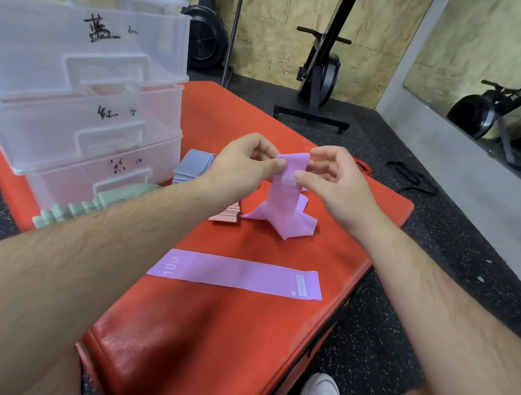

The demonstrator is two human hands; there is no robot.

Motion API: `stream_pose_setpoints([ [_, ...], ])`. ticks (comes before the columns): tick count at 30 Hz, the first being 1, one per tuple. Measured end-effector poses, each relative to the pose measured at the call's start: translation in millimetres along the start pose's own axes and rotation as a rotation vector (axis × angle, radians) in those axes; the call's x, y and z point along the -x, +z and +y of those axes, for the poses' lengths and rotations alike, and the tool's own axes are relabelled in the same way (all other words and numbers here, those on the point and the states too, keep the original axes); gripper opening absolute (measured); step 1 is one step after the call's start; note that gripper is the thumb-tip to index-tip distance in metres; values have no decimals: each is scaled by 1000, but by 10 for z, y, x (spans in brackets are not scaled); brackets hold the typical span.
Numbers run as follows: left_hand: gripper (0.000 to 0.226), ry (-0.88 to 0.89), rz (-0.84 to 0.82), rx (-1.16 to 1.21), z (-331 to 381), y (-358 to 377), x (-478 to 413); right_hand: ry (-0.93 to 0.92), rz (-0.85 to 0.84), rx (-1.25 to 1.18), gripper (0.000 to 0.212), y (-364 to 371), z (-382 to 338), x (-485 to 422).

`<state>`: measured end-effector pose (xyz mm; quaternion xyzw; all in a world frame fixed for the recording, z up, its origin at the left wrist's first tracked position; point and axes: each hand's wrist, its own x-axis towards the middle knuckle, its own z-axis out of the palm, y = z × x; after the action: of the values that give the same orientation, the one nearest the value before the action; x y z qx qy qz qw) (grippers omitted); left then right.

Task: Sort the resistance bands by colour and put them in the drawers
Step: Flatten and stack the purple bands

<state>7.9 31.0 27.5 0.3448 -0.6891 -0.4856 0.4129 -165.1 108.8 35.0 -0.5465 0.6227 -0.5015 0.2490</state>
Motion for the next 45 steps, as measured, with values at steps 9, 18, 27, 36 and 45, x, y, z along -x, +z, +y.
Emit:
stream_pose_setpoints([
  [9, 13, 48, -1, -55, 11, 34, -6, -27, 57, 139, 7, 26, 64, -46],
  [18, 13, 122, -74, -152, 50, 51, -11, -24, -53, 1, 13, 41, 39, -3],
  [27, 15, 119, -23, -162, 56, 6, 0, -14, -162, 50, 9, 85, 25, 28],
  [36, 9, 148, 95, -105, 139, -163, -9, -19, -250, 229, 21, 25, 37, 22],
  [45, 9, 60, 274, 81, 107, -603, -153, 96, -250, 599, 19, -167, 249, -18],
])
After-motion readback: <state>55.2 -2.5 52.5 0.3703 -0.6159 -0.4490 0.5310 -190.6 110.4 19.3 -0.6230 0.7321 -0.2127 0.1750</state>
